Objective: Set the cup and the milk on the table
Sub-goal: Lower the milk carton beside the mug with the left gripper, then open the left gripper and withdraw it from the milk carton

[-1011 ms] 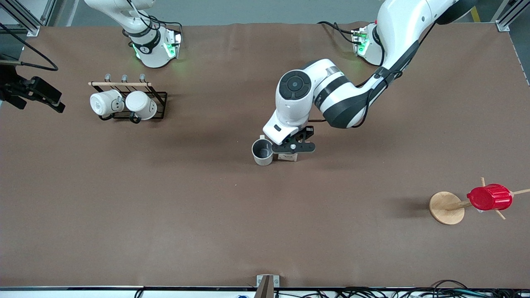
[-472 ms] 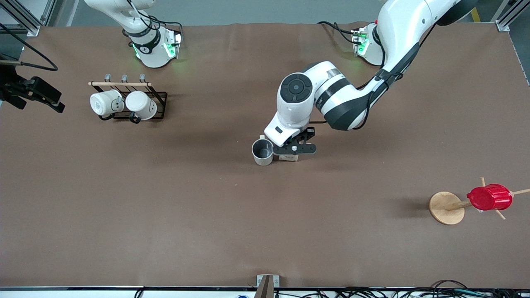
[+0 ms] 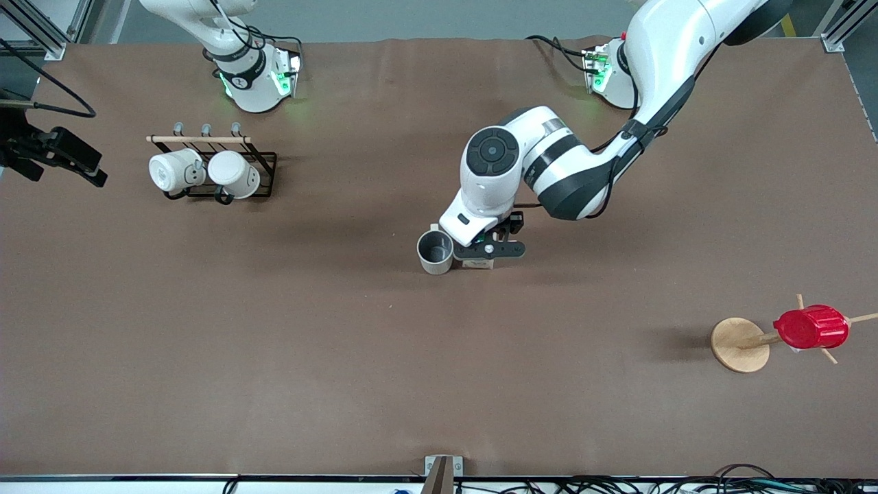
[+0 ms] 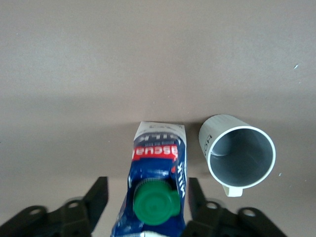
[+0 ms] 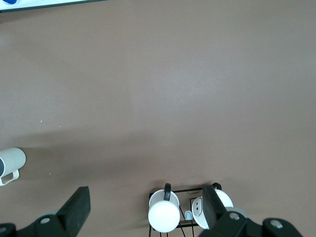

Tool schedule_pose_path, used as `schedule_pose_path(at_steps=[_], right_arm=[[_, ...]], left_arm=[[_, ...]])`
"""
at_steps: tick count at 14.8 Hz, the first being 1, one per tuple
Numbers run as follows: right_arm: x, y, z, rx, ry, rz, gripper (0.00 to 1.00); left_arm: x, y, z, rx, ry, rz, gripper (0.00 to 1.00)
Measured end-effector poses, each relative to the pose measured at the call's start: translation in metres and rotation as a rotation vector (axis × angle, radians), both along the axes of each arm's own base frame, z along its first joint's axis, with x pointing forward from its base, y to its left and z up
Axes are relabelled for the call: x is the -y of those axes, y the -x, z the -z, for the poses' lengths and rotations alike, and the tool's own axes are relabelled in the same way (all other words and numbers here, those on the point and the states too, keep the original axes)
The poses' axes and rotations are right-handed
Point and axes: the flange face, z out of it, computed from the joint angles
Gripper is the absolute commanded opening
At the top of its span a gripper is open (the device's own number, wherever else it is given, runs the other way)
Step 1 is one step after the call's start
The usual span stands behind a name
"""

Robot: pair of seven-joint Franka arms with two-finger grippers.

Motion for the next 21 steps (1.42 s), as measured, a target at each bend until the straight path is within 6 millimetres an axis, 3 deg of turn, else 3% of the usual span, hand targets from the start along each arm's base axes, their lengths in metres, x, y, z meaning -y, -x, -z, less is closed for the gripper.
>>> schedule_pose_path(at_steps=[2, 6, 10, 13, 16, 21], right_arm=[[0.000, 0.000, 0.000, 0.000, 0.000, 0.000, 1.00], [0.000, 0.000, 0.000, 0.000, 0.000, 0.000, 1.00], [0.000, 0.000, 0.000, 0.000, 0.000, 0.000, 1.00], [0.000, 0.000, 0.000, -0.001, -0.001, 0.011, 1.00], [-0.002, 0.003, 0.003, -0.028, -0.001, 0.035, 1.00], [0.000, 0.003, 0.004, -0.037, -0.001, 0.040, 1.00]], left_arm=[[0.000, -0.003, -0.009, 0.013, 0.010, -0.008, 1.00], [-0.010, -0.009, -0.050, 0.069, 0.025, -0.039, 1.00], [-0.045, -0.026, -0.092, 0.112, 0.031, -0.108, 1.00], [-0.107, -0.055, -0.133, 0.115, 0.078, -0.129, 1.00], [-0.189, -0.075, -0.174, 0.131, 0.084, -0.143, 1.00], [-0.299, -0.065, -0.228, 0.078, 0.055, -0.051, 1.00]])
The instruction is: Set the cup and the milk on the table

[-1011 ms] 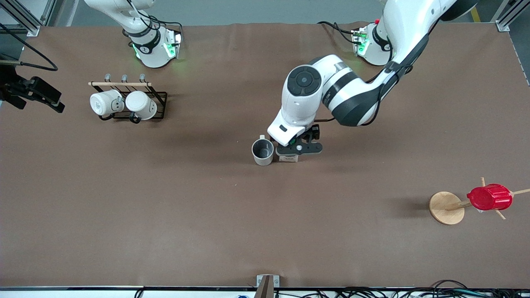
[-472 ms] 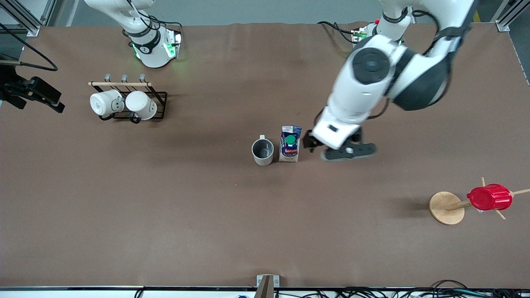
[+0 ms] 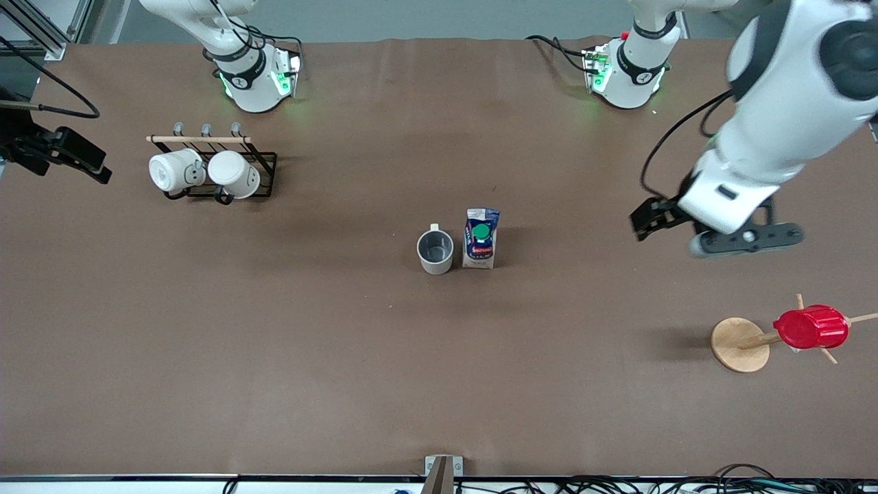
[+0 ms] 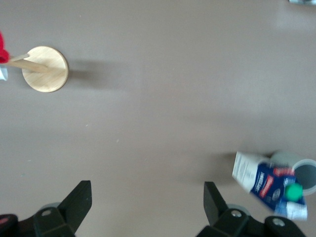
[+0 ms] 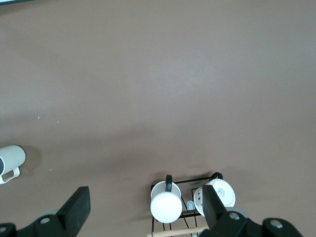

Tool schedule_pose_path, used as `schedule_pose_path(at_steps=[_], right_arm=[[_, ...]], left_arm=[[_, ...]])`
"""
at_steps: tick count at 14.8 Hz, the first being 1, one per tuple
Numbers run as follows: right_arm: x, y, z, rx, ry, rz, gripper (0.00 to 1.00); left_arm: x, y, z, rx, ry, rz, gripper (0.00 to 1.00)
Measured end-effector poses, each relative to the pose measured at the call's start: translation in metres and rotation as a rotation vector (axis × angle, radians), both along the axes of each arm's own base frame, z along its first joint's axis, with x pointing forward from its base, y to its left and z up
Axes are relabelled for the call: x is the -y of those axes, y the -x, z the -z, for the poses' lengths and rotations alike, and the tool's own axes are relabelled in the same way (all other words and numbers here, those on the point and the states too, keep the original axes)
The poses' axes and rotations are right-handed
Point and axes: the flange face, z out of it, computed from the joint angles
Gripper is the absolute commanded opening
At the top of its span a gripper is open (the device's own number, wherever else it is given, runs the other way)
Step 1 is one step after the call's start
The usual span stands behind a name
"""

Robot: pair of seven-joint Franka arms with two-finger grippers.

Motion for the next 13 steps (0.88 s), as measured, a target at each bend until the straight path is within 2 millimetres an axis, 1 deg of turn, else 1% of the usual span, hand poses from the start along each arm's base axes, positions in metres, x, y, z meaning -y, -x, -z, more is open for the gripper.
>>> schedule_pose_path(at_steps=[1, 3, 5, 6, 8, 13], right_arm=[[0.002, 0.000, 0.000, 0.000, 0.000, 0.004, 1.00], [0.006, 0.000, 0.000, -0.001, 0.000, 0.012, 1.00], [0.007, 0.000, 0.000, -0.002, 0.000, 0.014, 1.00], [0.007, 0.000, 0.000, -0.002, 0.000, 0.012, 1.00], [0.003, 0.000, 0.000, -0.002, 0.000, 0.006, 1.00], [0.000, 0.000, 0.000, -0.002, 0.000, 0.000, 1.00]], left_arm=[[-0.021, 0.003, -0.009, -0.007, 0.009, 0.019, 1.00], [-0.056, 0.011, -0.028, 0.003, 0.013, 0.059, 1.00], [-0.085, 0.018, -0.043, 0.024, 0.013, 0.068, 1.00], [-0.096, 0.021, -0.046, 0.028, 0.011, 0.064, 1.00], [-0.108, 0.028, -0.046, 0.022, 0.010, 0.056, 1.00], [-0.122, 0.038, -0.048, 0.006, 0.009, 0.080, 0.99]])
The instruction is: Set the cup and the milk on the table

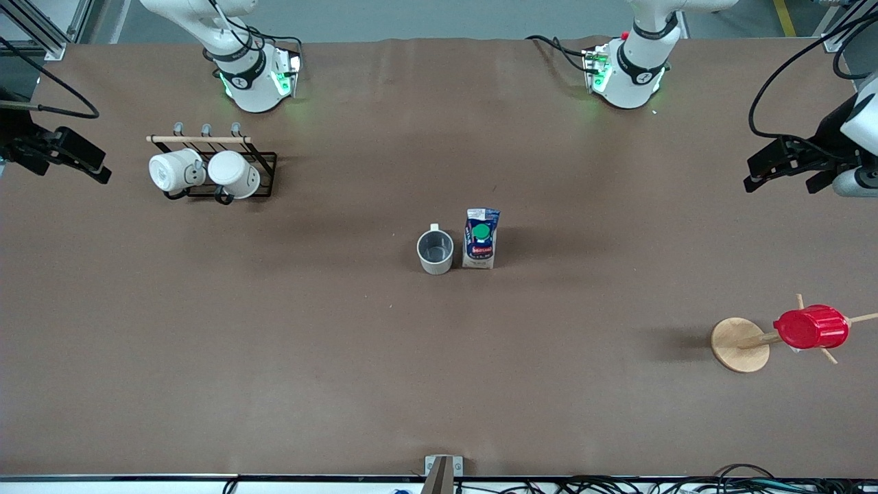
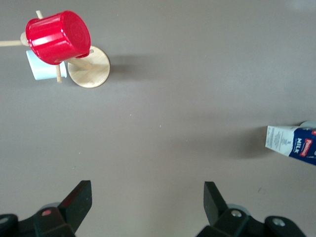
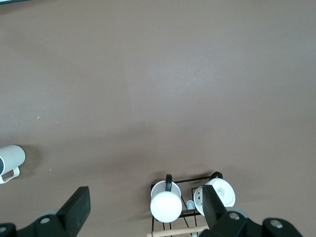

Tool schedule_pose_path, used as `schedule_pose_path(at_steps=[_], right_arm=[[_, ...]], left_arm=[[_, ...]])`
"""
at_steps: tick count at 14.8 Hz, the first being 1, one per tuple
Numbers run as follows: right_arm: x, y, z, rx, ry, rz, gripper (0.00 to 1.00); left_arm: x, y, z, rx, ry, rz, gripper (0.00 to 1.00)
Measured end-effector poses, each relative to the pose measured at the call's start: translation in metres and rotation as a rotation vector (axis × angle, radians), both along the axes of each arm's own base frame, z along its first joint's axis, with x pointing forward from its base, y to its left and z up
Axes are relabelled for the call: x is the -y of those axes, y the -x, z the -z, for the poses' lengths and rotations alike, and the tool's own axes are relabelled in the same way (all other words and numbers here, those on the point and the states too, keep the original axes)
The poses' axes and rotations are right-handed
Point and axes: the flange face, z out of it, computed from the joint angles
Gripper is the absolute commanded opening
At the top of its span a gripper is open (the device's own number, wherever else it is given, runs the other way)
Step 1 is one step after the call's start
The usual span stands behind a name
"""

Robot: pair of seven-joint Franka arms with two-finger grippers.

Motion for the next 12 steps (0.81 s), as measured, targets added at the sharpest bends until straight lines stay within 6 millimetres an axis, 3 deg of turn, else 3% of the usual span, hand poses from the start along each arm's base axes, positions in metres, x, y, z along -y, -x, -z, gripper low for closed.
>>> schedule_pose_path(at_steps=[7, 12], right_arm=[[0.000, 0.000, 0.000, 0.000, 0.000, 0.000, 1.00], [-0.001, 0.000, 0.000, -0.001, 0.000, -0.002, 1.00]], left_arm=[[-0.003, 0.015, 0.003, 0.005, -0.003, -0.001, 0.98], [-0.001, 0.013, 0.008, 0.012, -0.034, 0.008, 0.98]])
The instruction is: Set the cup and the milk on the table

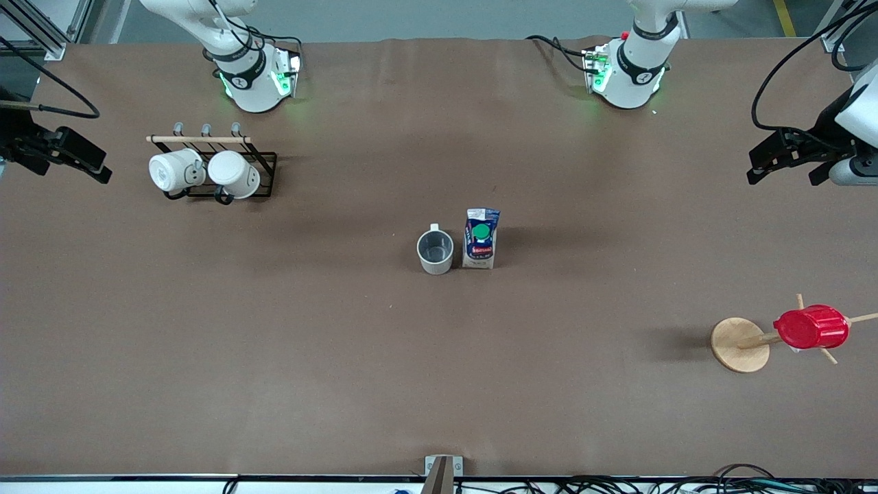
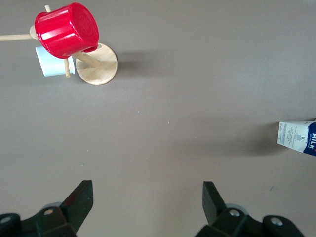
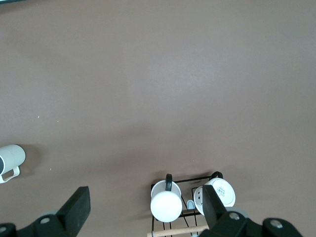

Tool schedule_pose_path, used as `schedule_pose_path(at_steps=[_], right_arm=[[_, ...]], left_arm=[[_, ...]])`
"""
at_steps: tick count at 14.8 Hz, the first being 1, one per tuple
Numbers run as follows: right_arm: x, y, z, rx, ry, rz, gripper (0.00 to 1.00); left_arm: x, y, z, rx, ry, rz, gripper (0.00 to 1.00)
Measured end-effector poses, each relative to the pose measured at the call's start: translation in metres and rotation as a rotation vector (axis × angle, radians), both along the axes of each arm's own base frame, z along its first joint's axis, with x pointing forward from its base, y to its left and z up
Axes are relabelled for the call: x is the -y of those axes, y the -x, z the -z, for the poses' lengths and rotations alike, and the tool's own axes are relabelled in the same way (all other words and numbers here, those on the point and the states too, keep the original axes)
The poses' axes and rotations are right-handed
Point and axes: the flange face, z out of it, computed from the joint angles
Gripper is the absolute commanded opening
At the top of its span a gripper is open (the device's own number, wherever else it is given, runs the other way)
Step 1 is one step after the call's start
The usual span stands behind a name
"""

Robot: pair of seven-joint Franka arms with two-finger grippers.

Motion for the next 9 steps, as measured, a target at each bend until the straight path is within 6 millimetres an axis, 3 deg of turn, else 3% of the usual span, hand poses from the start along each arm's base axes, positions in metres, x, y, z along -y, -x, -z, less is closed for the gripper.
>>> schedule_pose_path(at_steps=[9], right_arm=[[-0.004, 0.000, 0.000, -0.002, 0.000, -0.008, 1.00]], left_arm=[[0.010, -0.007, 0.012, -0.018, 0.011, 0.010, 0.98]])
